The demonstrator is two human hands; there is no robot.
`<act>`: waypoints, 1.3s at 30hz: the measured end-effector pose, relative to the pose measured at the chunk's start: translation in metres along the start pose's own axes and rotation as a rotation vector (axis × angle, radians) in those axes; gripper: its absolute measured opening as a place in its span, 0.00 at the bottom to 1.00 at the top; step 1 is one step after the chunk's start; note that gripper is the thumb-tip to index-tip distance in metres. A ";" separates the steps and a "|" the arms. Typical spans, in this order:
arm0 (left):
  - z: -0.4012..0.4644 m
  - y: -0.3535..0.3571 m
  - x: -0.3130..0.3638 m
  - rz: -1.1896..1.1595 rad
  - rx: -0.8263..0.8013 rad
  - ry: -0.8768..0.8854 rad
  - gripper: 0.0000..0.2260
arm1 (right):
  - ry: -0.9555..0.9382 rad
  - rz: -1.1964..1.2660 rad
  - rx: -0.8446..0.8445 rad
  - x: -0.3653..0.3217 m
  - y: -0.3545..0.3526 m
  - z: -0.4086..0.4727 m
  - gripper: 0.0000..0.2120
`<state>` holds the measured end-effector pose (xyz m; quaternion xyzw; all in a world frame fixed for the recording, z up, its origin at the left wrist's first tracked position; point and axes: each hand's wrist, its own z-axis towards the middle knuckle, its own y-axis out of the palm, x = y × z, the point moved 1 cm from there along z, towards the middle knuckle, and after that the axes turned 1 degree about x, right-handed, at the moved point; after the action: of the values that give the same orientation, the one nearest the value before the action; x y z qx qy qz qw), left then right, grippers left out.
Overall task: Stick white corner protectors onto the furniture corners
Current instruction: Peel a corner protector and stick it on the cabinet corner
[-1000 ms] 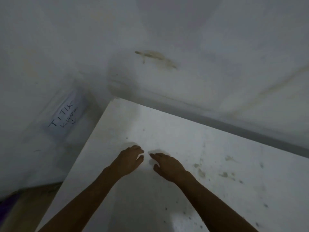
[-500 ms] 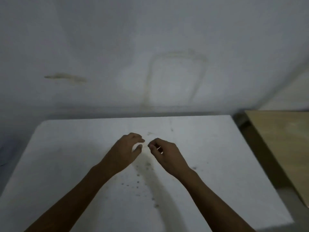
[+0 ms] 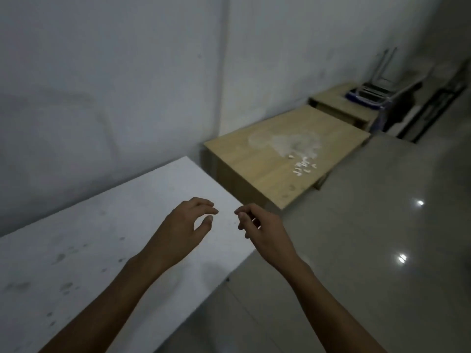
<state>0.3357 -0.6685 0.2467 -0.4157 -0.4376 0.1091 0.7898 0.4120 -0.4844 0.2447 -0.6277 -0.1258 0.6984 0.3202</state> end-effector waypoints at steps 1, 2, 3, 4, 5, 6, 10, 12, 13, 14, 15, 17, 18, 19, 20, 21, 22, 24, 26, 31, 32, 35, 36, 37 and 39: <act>0.008 0.015 0.011 -0.006 -0.027 0.019 0.10 | 0.029 0.002 0.040 0.013 -0.016 -0.006 0.05; 0.015 0.029 0.021 -0.014 -0.053 0.038 0.11 | 0.056 0.006 0.079 0.025 -0.030 -0.013 0.05; 0.021 0.043 0.029 -0.022 -0.079 0.057 0.11 | 0.081 0.009 0.119 0.037 -0.042 -0.019 0.06; 0.029 0.059 0.038 -0.033 -0.107 0.081 0.11 | 0.105 0.007 0.162 0.050 -0.056 -0.025 0.06; 0.033 0.070 0.042 -0.043 -0.126 0.091 0.11 | 0.121 0.007 0.183 0.059 -0.064 -0.030 0.06; 0.036 0.079 0.045 -0.052 -0.141 0.095 0.11 | 0.140 0.011 0.192 0.066 -0.070 -0.034 0.06; 0.065 0.127 0.066 -0.102 -0.235 0.128 0.12 | 0.248 0.058 0.252 0.107 -0.102 -0.043 0.06; 0.082 0.147 0.075 -0.118 -0.262 0.153 0.11 | 0.285 0.077 0.266 0.125 -0.114 -0.040 0.06; 0.091 0.157 0.078 -0.126 -0.272 0.168 0.11 | 0.302 0.085 0.267 0.134 -0.120 -0.037 0.06; 0.101 0.167 0.081 -0.133 -0.282 0.183 0.10 | 0.315 0.090 0.266 0.142 -0.125 -0.032 0.06; 0.112 0.176 0.084 -0.141 -0.292 0.198 0.10 | 0.325 0.093 0.265 0.152 -0.131 -0.026 0.06; 0.138 0.196 0.087 -0.148 -0.311 0.233 0.10 | 0.349 0.098 0.261 0.172 -0.142 -0.008 0.06; 0.154 0.207 0.086 -0.145 -0.323 0.243 0.10 | 0.362 0.101 0.255 0.182 -0.148 0.003 0.06; 0.170 0.216 0.085 -0.141 -0.332 0.247 0.10 | 0.371 0.103 0.248 0.193 -0.154 0.016 0.06; 0.187 0.226 0.083 -0.139 -0.338 0.243 0.10 | 0.381 0.104 0.242 0.204 -0.160 0.031 0.06; 0.205 0.235 0.080 -0.141 -0.340 0.232 0.10 | 0.395 0.103 0.234 0.215 -0.167 0.046 0.06; 0.225 0.244 0.077 -0.144 -0.338 0.214 0.10 | 0.413 0.102 0.226 0.227 -0.173 0.063 0.07; 0.263 0.259 0.071 -0.153 -0.324 0.170 0.10 | 0.438 0.098 0.205 0.250 -0.186 0.096 0.07; 0.298 0.273 0.065 -0.156 -0.314 0.137 0.10 | 0.452 0.083 0.178 0.272 -0.196 0.126 0.07; 0.361 0.309 0.061 -0.154 -0.332 0.119 0.08 | 0.480 0.062 0.136 0.317 -0.212 0.179 0.07; 0.371 0.316 0.061 -0.159 -0.334 0.115 0.08 | 0.484 0.057 0.124 0.326 -0.214 0.189 0.07; 0.396 0.336 0.059 -0.160 -0.341 0.091 0.08 | 0.494 0.033 0.106 0.350 -0.219 0.217 0.07; 0.404 0.342 0.057 -0.158 -0.345 0.077 0.08 | 0.492 0.024 0.102 0.359 -0.221 0.226 0.07; 0.412 0.349 0.055 -0.159 -0.350 0.064 0.09 | 0.492 0.021 0.098 0.367 -0.222 0.235 0.07; 0.427 0.363 0.049 -0.161 -0.349 0.036 0.08 | 0.492 0.016 0.088 0.385 -0.225 0.254 0.07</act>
<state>0.1003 -0.1738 0.1185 -0.5120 -0.4675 -0.0396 0.7195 0.2309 -0.0223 0.1142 -0.7653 -0.0086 0.5319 0.3625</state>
